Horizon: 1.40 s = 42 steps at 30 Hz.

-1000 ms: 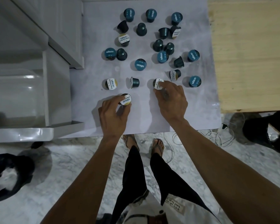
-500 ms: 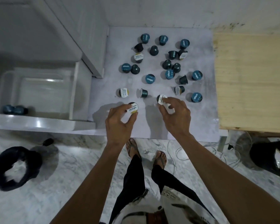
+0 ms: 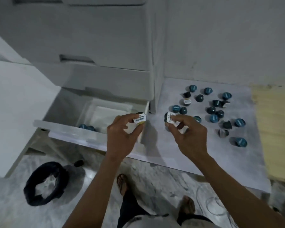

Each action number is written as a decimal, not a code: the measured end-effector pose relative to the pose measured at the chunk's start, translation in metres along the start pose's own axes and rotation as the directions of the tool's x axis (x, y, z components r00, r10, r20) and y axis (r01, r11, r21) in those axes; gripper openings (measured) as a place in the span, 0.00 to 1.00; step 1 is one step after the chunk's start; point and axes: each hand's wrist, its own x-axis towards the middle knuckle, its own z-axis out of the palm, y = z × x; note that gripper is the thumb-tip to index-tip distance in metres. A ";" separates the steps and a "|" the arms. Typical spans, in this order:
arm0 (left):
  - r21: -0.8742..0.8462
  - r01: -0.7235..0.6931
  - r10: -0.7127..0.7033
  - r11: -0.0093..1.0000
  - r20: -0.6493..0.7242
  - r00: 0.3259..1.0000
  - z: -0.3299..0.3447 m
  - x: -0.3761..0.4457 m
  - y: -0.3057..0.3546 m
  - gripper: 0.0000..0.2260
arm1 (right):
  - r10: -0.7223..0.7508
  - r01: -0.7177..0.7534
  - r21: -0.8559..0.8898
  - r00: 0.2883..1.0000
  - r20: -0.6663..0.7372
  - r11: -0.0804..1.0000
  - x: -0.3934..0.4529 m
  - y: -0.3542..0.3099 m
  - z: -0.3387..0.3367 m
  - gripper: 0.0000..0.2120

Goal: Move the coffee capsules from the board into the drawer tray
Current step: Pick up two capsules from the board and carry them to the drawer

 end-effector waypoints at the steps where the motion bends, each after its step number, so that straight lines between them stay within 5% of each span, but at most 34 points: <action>1: 0.014 0.006 -0.006 1.000 0.015 1.000 -0.014 0.008 -0.011 0.14 | -0.007 0.007 0.001 1.000 0.025 1.000 0.002 -0.009 0.016 0.09; 12: 0.238 0.052 -0.139 0.970 0.363 0.921 -0.152 0.117 -0.169 0.12 | 0.087 -0.059 -0.118 0.965 0.249 0.991 0.018 -0.066 0.189 0.08; 16: 0.275 -0.047 -0.118 0.960 0.553 0.825 -0.149 0.145 -0.204 0.12 | 0.164 -0.085 -0.217 0.912 0.377 0.972 0.026 -0.060 0.231 0.07; 21: 0.264 -0.129 -0.120 0.956 0.752 0.649 -0.121 0.163 -0.232 0.10 | 0.319 -0.116 -0.358 0.744 0.587 0.927 0.031 -0.041 0.267 0.08; 27: 0.255 -0.075 -0.179 0.964 0.829 0.530 -0.091 0.172 -0.250 0.10 | 0.353 -0.078 -0.398 0.639 0.683 0.914 0.036 -0.021 0.286 0.06; 42: 0.261 -0.059 -0.219 0.964 0.897 0.385 -0.085 0.177 -0.262 0.12 | 0.405 -0.096 -0.417 0.504 0.762 0.904 0.034 -0.014 0.287 0.11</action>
